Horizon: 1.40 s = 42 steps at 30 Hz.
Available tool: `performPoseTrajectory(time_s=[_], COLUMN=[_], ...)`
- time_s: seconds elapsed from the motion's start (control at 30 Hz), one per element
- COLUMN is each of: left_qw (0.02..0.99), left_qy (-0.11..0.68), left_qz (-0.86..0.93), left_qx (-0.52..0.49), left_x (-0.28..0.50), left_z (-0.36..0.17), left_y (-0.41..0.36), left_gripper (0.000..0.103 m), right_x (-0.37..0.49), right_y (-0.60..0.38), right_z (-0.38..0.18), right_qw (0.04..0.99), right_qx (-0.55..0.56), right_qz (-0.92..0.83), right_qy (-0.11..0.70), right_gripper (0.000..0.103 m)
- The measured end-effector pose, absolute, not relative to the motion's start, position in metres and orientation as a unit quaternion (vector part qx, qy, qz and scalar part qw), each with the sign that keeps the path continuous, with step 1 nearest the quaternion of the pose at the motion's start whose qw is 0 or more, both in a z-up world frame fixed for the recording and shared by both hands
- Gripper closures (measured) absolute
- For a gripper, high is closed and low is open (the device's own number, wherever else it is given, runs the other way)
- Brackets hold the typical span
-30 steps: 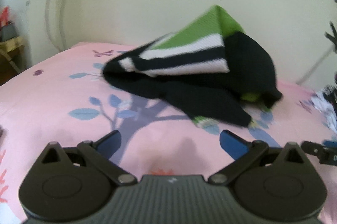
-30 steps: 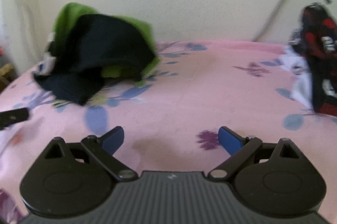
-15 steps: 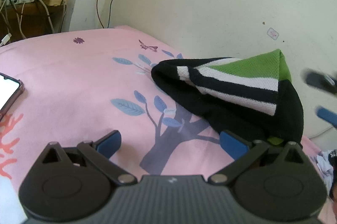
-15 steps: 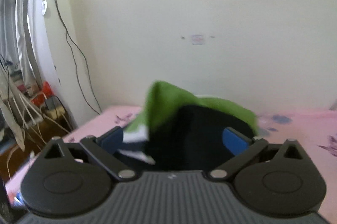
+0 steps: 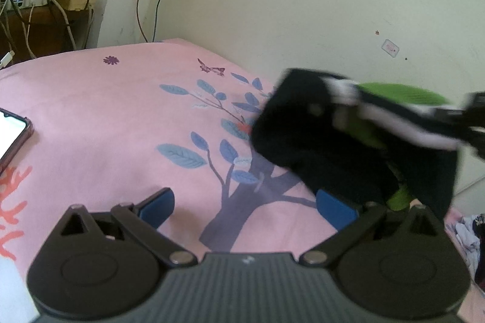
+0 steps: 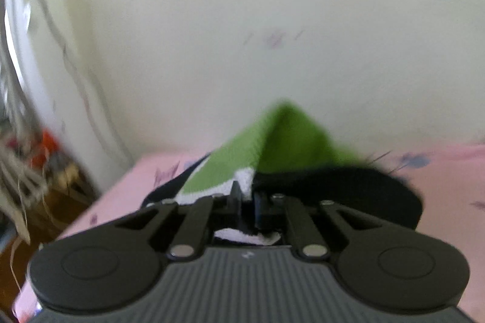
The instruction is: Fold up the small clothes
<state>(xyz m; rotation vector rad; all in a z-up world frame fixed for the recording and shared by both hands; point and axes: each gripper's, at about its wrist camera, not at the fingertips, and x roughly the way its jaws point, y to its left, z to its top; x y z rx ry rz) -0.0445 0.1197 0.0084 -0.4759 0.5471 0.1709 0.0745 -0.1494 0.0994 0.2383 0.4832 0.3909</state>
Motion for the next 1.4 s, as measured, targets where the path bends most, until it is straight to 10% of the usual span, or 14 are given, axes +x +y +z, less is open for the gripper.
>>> performPoseTrajectory(time_s=[0.47, 0.6, 0.63, 0.67, 0.93, 1.07, 1.4], left_qw=[0.929, 0.928, 0.928, 0.928, 0.929, 0.930, 0.932], left_qy=[0.270, 0.274, 0.275, 0.275, 0.277, 0.276, 0.276], left_qz=[0.085, 0.086, 0.086, 0.086, 0.087, 0.086, 0.080], left_qx=[-0.238, -0.237, -0.237, -0.236, -0.230, -0.227, -0.221], left_x=[-0.045, -0.044, -0.044, -0.044, -0.044, -0.044, -0.043], left_z=[0.008, 0.007, 0.007, 0.007, 0.007, 0.008, 0.008], left_y=[0.120, 0.120, 0.120, 0.120, 0.118, 0.118, 0.116], left_gripper=[0.000, 0.000, 0.000, 0.000, 0.000, 0.000, 0.000], right_x=[-0.093, -0.128, -0.132, -0.134, -0.114, -0.080, 0.041], right_y=[-0.309, -0.316, -0.319, -0.322, -0.361, -0.353, -0.299], right_z=[0.149, 0.133, 0.127, 0.122, 0.103, 0.091, 0.022], right_qw=[0.931, 0.898, 0.893, 0.894, 0.932, 0.946, 0.915], right_qx=[0.128, 0.072, 0.070, 0.075, 0.138, 0.145, 0.149], right_qz=[0.312, 0.411, 0.419, 0.414, 0.295, 0.228, 0.181], right_qy=[0.138, 0.141, 0.150, 0.151, 0.161, 0.180, 0.329], right_gripper=[0.101, 0.071, 0.041, 0.035, 0.033, 0.014, 0.017])
